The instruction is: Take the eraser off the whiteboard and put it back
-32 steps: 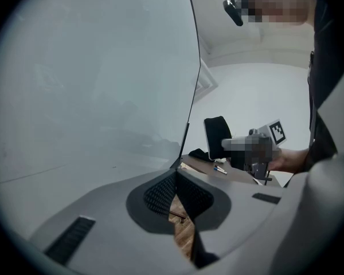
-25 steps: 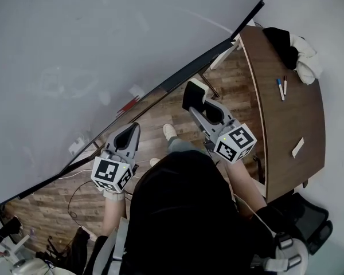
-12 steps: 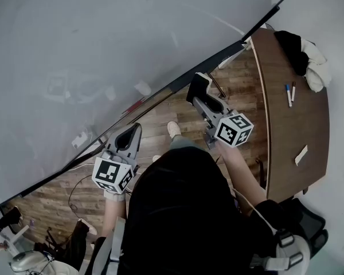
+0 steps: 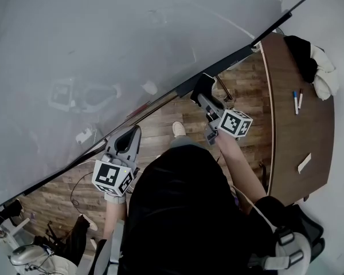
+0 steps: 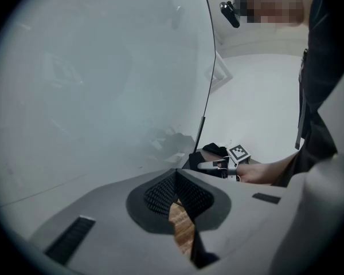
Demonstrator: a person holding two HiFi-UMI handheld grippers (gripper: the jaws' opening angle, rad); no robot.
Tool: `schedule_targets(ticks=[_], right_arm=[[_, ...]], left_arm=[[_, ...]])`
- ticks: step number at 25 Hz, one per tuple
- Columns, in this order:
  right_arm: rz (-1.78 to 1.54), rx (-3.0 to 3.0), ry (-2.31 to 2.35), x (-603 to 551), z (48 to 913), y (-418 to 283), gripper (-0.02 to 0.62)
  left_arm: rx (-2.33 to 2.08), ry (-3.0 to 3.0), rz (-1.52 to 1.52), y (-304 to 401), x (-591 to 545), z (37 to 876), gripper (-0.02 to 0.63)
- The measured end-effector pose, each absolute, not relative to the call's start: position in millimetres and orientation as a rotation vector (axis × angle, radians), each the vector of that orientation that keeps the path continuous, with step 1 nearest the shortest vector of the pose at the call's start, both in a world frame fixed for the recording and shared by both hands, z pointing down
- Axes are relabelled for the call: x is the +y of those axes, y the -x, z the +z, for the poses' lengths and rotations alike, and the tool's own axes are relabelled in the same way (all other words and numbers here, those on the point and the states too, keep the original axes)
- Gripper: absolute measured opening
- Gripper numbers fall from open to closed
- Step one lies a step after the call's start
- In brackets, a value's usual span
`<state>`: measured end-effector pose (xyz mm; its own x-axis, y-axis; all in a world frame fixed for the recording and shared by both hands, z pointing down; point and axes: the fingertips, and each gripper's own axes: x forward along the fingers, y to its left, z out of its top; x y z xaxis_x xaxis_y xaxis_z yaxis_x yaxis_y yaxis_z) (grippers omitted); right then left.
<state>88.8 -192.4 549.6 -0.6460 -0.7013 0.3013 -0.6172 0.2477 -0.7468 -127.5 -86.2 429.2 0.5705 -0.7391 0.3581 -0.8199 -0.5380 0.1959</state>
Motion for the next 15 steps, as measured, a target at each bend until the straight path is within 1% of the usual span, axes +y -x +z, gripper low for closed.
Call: schedule_targets(ticks=[8, 15], right_arm=[[-1.547, 2.238, 1.251, -215, 584, -93, 0.156], [-1.631, 2.141, 1.232, -231, 602, -93, 0.158]], left_arm=[[-1.296, -2.435, 0.362, 129, -96, 434, 0.006], [-1.313, -2.416, 0.375, 130, -102, 435, 0.006]])
